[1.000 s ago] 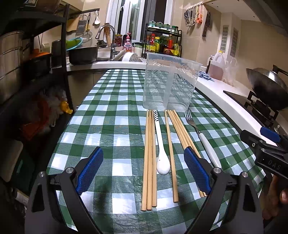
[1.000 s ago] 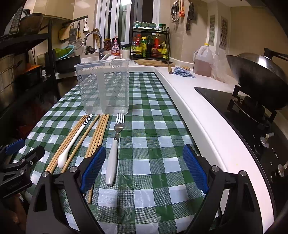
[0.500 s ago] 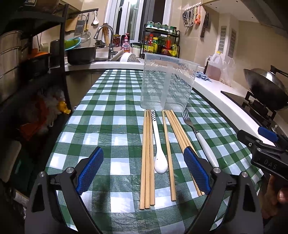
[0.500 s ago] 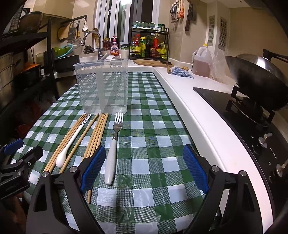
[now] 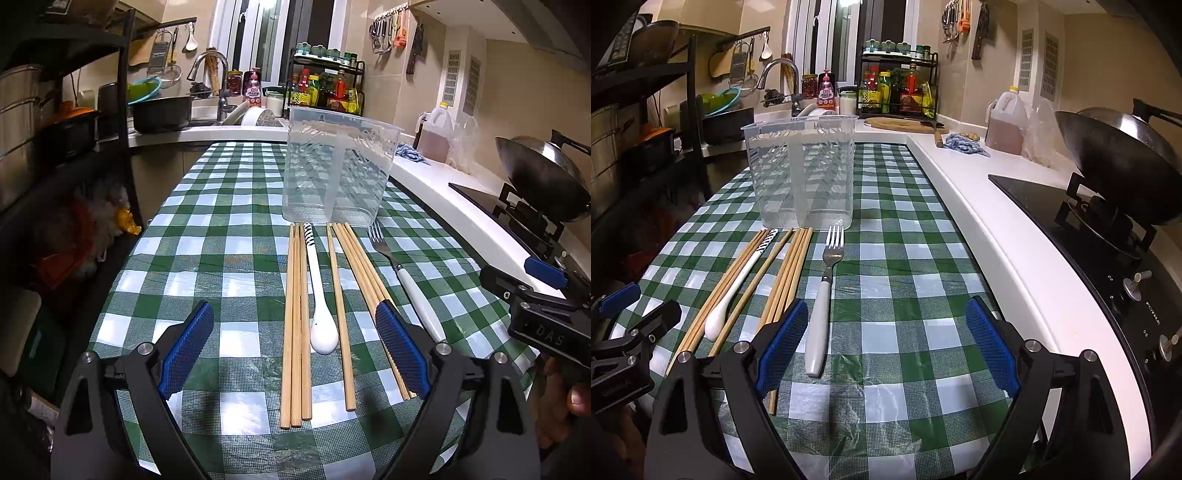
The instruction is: Organize utensils
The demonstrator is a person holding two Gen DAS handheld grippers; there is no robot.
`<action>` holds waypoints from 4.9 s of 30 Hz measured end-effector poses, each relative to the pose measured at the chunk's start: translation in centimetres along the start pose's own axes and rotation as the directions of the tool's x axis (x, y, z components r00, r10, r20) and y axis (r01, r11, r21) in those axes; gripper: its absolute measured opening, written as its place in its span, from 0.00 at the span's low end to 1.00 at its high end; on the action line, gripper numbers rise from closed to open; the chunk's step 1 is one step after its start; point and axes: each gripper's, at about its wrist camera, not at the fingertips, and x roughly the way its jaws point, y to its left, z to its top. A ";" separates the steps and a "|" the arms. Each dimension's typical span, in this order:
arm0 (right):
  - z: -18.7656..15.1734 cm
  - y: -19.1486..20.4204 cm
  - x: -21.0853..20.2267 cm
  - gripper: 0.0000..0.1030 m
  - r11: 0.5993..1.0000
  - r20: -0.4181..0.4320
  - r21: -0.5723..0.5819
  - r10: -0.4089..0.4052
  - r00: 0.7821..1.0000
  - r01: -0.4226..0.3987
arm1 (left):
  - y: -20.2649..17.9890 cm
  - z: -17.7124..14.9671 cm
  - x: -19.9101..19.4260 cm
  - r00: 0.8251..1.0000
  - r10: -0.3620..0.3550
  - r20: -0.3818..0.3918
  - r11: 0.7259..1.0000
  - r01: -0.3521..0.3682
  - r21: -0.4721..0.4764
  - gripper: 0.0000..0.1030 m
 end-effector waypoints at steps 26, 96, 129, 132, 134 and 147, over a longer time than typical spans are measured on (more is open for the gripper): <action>-0.4 0.7 0.0 0.82 1.000 0.001 -0.017 -0.012 1.000 0.012 | 0.0 -0.4 0.2 1.000 0.000 -0.013 1.000 0.000 0.006 0.83; -2.6 2.1 5.5 0.18 0.986 -0.243 0.029 0.165 0.956 -0.163 | 1.1 -3.3 2.0 0.987 0.049 -0.156 0.998 -0.043 0.042 0.06; 3.2 -0.9 -3.3 0.17 0.980 0.125 0.025 0.191 0.974 -0.195 | 0.4 4.3 -6.0 0.990 0.010 0.143 0.997 -0.020 0.071 0.06; 3.6 -1.0 -3.5 0.17 0.979 0.127 0.027 0.196 0.972 -0.201 | 0.7 5.4 -6.2 0.988 0.002 0.157 0.998 -0.012 0.066 0.06; 3.9 -1.1 -3.5 0.17 0.977 0.124 0.034 0.204 0.971 -0.209 | 0.9 6.2 -6.2 0.986 -0.004 0.167 0.998 -0.007 0.063 0.06; 8.3 -1.2 -3.8 0.17 0.968 0.100 0.052 0.241 0.965 -0.247 | 3.0 13.1 -5.9 0.980 -0.068 0.185 0.998 0.065 0.018 0.06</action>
